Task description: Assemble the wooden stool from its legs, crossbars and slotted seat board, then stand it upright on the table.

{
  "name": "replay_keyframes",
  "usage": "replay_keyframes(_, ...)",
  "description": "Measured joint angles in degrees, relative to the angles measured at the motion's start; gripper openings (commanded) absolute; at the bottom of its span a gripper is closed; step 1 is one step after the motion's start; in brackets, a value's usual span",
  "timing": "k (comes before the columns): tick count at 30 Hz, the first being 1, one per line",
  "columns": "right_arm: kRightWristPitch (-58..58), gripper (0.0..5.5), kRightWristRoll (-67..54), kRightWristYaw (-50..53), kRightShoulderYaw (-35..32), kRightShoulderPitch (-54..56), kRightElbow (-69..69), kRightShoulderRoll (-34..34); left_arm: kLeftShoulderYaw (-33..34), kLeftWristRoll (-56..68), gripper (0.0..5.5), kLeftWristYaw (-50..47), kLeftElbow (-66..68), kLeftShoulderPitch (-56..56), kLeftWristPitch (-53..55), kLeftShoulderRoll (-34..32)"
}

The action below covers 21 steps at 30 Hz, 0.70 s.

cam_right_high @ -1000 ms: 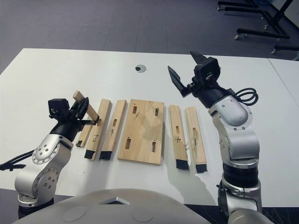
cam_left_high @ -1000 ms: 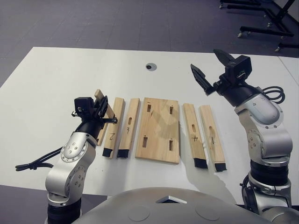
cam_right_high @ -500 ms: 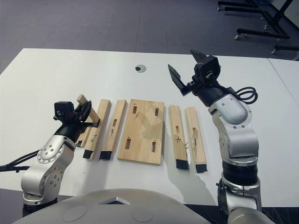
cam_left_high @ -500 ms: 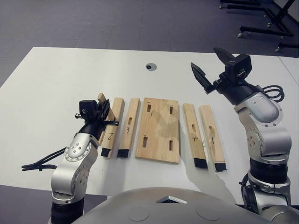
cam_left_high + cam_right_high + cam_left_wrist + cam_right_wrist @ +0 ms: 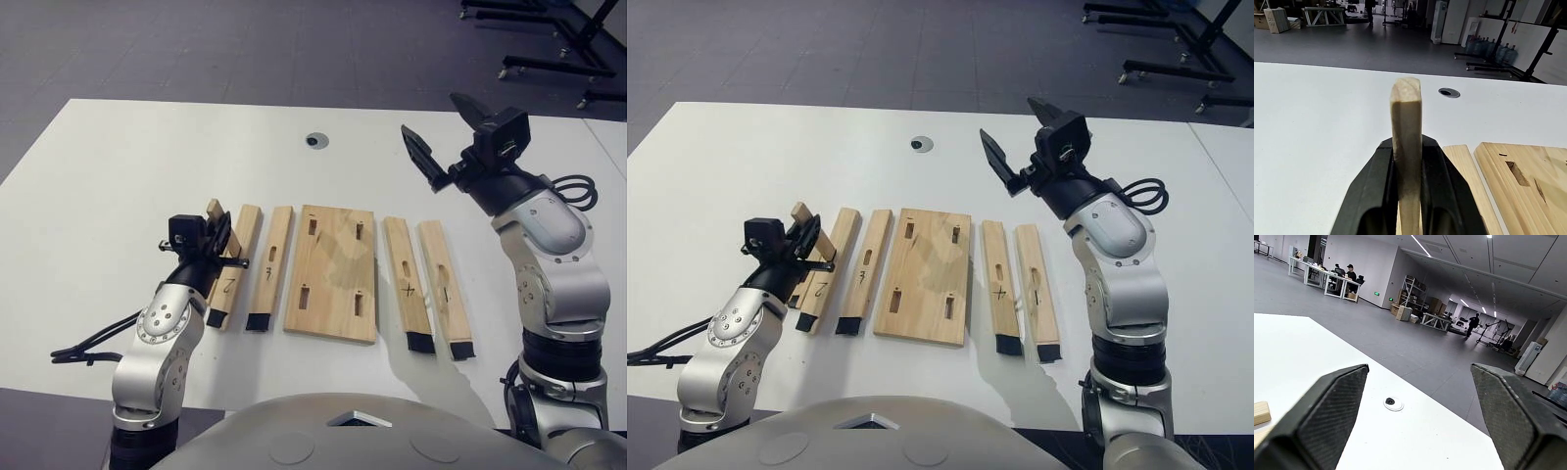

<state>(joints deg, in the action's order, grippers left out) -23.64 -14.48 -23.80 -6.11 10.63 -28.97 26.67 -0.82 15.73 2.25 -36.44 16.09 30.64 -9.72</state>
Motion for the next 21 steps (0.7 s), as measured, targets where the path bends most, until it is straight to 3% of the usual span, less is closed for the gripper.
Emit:
replay_keyframes(12,0.9,3.89,0.6,1.5,0.0,-1.1,-0.2,-1.4,2.1,0.7,2.44,2.8,-1.9,-4.4,1.1,-1.5)
replay_keyframes(21,1.7,3.89,1.0,2.9,0.7,-2.4,-0.3,-3.3,7.1,6.3,2.44,5.8,-7.8,-16.1,6.1,-5.4)
